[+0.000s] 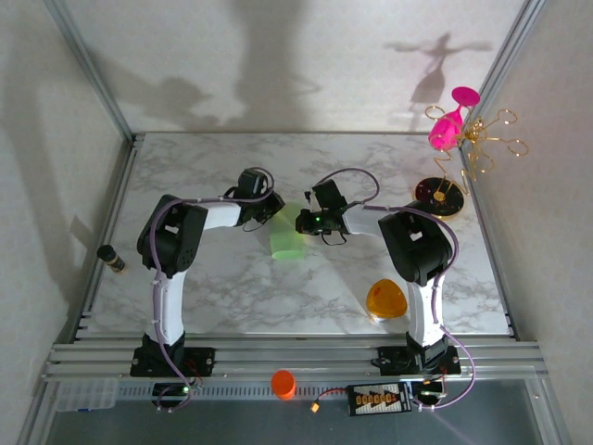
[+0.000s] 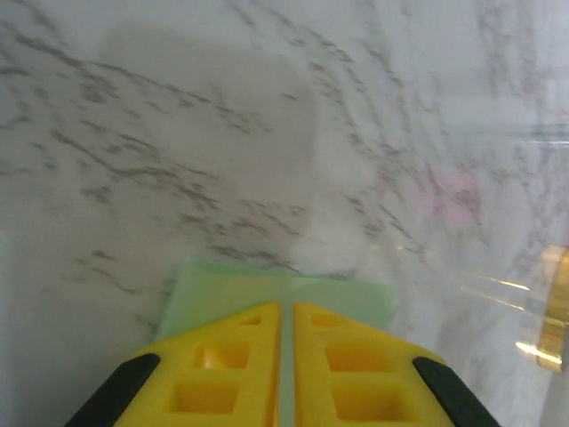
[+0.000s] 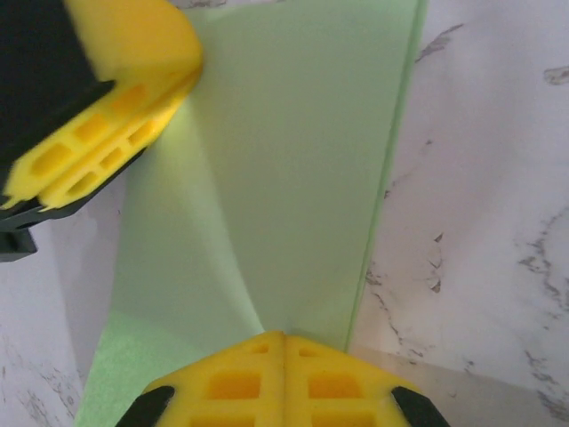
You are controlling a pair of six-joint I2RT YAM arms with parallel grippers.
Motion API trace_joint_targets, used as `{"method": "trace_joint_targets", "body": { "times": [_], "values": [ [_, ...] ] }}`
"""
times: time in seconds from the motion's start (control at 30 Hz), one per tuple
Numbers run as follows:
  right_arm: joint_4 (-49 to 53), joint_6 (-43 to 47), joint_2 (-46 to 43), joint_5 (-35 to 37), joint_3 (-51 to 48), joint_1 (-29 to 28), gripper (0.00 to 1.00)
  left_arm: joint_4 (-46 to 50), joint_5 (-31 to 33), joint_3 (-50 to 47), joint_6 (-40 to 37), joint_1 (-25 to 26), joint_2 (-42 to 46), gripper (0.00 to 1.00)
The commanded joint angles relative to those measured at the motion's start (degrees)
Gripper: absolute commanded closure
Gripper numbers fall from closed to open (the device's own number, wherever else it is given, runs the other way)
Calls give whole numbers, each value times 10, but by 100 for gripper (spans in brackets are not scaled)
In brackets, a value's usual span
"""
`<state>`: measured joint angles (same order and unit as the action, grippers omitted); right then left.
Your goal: Fold a paper plane with a square sheet of paper (pick it up from the middle)
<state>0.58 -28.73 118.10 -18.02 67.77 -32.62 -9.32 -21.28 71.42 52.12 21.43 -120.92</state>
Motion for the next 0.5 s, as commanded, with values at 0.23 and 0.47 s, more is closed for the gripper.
{"method": "trace_joint_targets", "body": {
  "times": [0.23, 0.47],
  "values": [
    [171, 6, 88, 181, -70, 19, 96, 76, 54, 6, -43, -68, -19, 87],
    [171, 3, 87, 178, -69, 19, 96, 86, -9, 2, -69, -58, 78, 87]
  ]
}}
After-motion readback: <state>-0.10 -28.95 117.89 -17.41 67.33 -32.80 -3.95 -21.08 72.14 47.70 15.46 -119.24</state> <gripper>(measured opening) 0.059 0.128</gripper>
